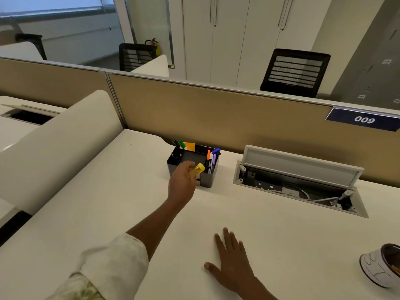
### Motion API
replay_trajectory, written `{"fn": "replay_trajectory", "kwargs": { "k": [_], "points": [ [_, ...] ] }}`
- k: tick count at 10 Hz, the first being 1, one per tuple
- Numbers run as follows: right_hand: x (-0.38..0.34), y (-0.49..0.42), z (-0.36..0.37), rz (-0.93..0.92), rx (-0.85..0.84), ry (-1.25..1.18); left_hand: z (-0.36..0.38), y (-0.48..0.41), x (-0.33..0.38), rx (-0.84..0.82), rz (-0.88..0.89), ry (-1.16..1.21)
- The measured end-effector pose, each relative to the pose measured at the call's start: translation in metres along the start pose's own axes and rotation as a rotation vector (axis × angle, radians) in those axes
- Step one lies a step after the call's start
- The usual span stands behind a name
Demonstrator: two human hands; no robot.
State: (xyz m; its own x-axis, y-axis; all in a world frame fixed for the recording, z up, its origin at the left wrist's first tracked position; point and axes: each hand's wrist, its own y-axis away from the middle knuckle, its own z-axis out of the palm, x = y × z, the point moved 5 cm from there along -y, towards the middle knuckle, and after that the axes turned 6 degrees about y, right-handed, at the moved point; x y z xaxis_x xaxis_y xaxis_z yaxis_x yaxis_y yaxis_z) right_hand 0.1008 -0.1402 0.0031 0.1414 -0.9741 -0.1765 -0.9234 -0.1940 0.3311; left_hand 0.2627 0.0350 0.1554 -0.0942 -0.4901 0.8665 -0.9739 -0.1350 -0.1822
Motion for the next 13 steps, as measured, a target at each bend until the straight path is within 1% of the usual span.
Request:
{"fn": "replay_trajectory", "kwargs": {
  "k": [1, 2, 3, 4, 10, 11, 13],
  "points": [
    [-0.004, 0.000, -0.002, -0.010, 0.091, 0.108, 0.000, -0.023, -0.009, 0.007, 0.026, -0.097],
    [-0.009, 0.002, -0.006, -0.012, 0.180, 0.118, 0.004, -0.048, -0.022, 0.018, 0.078, -0.256],
    [-0.009, 0.002, -0.006, -0.054, 0.218, 0.088, 0.010, -0.059, -0.030, 0.013, 0.126, -0.358],
    [-0.009, 0.001, -0.005, -0.063, 0.276, 0.130, 0.023, -0.069, -0.039, -0.017, 0.179, -0.440],
    [-0.012, -0.005, -0.009, -0.037, 0.260, 0.104, 0.054, -0.094, -0.060, -0.081, 0.154, -0.410],
    [-0.014, -0.003, -0.009, -0.048, 0.286, 0.114, 0.050, -0.093, -0.057, -0.087, 0.164, -0.414],
    [-0.010, -0.003, -0.004, -0.049, 0.345, 0.168, 0.038, -0.075, -0.059, 0.014, 0.208, -0.410]
  ]
}}
